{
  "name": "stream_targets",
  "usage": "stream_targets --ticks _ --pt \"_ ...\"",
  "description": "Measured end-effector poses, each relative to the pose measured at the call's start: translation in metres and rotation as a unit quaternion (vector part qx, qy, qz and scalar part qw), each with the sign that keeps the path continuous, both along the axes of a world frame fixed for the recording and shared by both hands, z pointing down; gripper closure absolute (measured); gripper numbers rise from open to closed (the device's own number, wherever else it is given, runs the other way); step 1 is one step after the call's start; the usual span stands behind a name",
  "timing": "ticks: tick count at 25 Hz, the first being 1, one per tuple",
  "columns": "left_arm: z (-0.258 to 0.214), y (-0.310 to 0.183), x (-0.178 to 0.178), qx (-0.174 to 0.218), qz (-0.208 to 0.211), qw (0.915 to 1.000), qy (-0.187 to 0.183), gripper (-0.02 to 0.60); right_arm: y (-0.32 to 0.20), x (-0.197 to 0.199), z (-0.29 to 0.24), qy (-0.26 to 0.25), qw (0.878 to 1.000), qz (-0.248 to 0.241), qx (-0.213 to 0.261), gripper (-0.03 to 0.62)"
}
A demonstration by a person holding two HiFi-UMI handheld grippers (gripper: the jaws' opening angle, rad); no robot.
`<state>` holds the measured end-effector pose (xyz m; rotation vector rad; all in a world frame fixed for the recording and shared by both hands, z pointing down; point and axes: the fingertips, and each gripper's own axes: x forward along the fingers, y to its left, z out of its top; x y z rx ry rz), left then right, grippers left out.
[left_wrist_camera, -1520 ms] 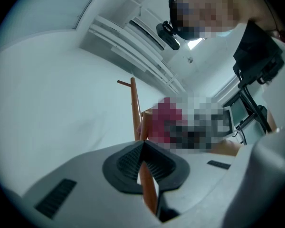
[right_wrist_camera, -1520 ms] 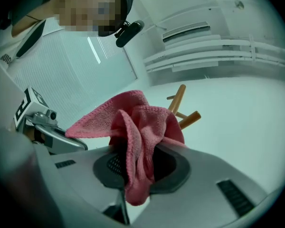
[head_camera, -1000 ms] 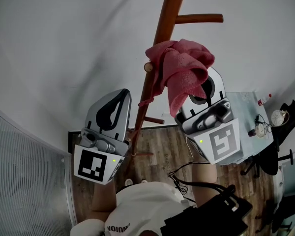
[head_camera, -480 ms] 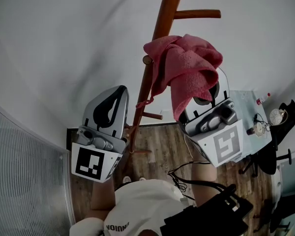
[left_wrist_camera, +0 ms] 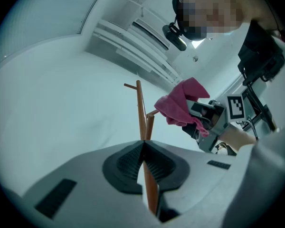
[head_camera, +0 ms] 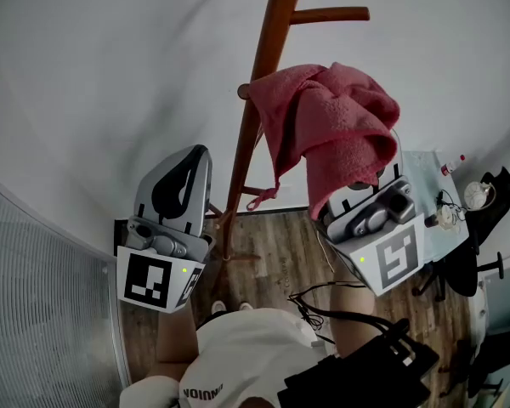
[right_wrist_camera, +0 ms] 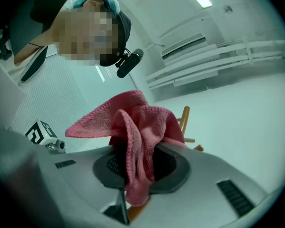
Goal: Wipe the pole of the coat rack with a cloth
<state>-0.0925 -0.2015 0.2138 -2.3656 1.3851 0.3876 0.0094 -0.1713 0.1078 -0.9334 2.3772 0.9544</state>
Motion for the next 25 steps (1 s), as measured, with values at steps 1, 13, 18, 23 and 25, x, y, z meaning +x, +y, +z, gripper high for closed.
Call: stream_targets --ticks 1,13,18,23,25 --pt "0.001 -0.001 -0.002 -0.002 -0.002 1.0000 0.001 0.568 0.000 0.001 0.003 -0.001 1.000 0.000 -0.005 0.510" --pt "0.028 0.008 -0.012 -0.021 -0.030 0.9993 0.006 0.568 -0.026 0.030 0.130 0.023 0.987 0.016 -0.158 0.510" --pt "0.035 0.007 -0.013 -0.031 -0.033 0.9990 0.001 0.568 -0.041 0.029 0.178 0.036 0.974 0.028 -0.223 0.510" --pt "0.042 0.006 -0.010 -0.036 -0.037 0.9985 -0.020 0.568 -0.051 0.018 0.220 0.082 0.959 0.054 -0.267 0.510" --pt "0.045 0.005 -0.009 -0.037 -0.041 0.9980 -0.032 0.568 -0.054 0.014 0.233 0.098 0.952 0.064 -0.282 0.510"
